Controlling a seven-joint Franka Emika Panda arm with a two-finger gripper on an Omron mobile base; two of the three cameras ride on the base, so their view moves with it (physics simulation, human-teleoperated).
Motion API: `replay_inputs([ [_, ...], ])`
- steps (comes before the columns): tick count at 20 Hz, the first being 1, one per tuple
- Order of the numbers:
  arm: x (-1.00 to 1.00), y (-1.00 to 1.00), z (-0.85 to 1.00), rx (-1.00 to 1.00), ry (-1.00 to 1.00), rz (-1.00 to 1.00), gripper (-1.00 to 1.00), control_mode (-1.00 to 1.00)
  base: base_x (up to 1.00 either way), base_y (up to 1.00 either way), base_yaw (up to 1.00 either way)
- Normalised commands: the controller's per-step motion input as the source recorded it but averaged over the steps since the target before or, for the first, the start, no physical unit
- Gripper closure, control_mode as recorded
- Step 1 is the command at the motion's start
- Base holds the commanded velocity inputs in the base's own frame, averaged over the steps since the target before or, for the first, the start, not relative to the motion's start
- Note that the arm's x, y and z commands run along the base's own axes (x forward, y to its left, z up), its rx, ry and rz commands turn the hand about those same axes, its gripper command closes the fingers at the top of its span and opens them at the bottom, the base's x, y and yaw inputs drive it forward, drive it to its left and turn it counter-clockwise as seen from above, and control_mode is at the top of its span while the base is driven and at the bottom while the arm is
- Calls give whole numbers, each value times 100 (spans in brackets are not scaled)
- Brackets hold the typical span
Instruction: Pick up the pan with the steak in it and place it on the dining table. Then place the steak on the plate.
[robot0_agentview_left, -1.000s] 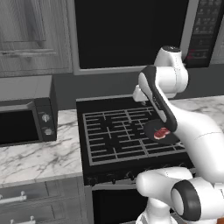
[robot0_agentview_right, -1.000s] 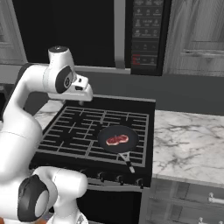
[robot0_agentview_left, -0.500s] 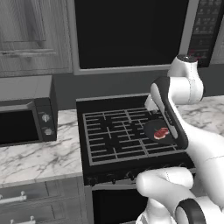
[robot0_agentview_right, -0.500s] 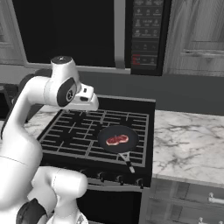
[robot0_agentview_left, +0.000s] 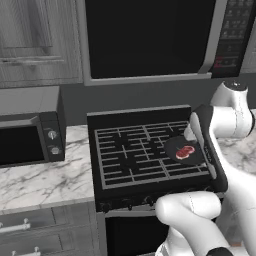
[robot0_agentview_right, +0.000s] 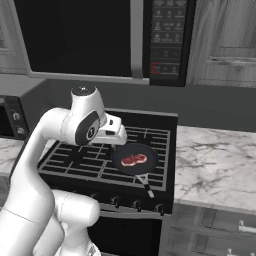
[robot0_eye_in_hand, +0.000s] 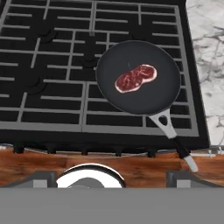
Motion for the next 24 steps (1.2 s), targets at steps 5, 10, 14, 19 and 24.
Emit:
replay_inputs([
  [5,-8,-63,-28,-1,0,-7,-100,-100,0,0,0],
  [10,0,-69,-30,0,0,-7,-100,-100,0,0,0],
  [14,9,-59,-28,-1,0,-5,-100,-100,0,0,0],
  [19,22,-33,-26,-5,0,0,-100,-100,0,0,0],
  [24,16,-14,-25,-7,-1,2,-100,-100,0,0,0],
])
